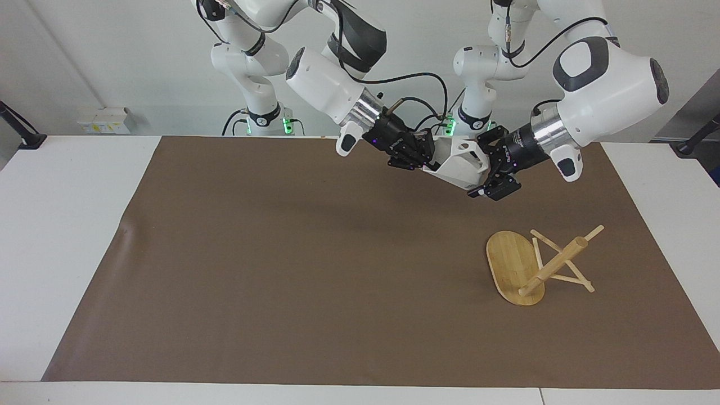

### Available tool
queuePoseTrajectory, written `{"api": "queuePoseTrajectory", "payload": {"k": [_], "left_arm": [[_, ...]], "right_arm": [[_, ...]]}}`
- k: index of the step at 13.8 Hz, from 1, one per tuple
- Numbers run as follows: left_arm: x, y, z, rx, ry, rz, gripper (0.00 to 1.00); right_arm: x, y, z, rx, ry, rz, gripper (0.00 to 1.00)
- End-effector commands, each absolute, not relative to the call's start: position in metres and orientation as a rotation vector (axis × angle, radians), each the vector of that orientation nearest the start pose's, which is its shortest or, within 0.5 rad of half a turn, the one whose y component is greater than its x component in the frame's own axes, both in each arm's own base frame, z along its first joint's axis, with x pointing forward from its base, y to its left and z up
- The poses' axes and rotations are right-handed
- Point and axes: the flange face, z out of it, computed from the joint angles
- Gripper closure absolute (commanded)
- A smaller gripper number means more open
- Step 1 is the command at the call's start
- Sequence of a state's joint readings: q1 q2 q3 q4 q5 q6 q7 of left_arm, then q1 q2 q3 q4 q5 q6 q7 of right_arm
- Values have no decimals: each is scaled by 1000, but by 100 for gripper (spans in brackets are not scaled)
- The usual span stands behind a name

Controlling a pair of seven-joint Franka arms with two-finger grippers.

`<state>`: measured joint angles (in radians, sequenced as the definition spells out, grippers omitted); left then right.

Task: Hang cup on rack
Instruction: 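Carry the cup toward the left gripper near the wooden mug tree, then grasp the cup body with the left gripper beside the right gripper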

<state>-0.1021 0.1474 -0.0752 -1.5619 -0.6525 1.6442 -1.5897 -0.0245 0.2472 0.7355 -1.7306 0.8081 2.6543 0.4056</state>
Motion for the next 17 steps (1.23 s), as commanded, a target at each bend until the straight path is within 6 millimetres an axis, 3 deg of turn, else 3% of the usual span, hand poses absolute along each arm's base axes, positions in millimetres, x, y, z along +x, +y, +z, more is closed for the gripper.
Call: {"api": "queuePoseTrajectory", "payload": {"k": [1, 8, 12, 14, 15, 17], "left_arm": [[581, -161, 578, -2461, -2268, 1004, 0], [575, -156, 589, -2462, -2280, 1001, 0], [575, -157, 590, -2435, -2322, 992, 19], [573, -159, 587, -2433, -2328, 988, 35], [573, -158, 587, -2430, -2330, 988, 49], [574, -155, 588, -2430, -2339, 984, 91]], "right_arm": [[543, 385, 542, -2080, 424, -167, 100], [543, 384, 542, -2080, 428, -167, 100], [543, 384, 542, -2080, 428, -167, 100], [543, 384, 542, -2079, 429, -166, 100], [544, 383, 541, -2080, 432, -165, 100], [543, 384, 541, -2080, 429, -163, 100]]}}
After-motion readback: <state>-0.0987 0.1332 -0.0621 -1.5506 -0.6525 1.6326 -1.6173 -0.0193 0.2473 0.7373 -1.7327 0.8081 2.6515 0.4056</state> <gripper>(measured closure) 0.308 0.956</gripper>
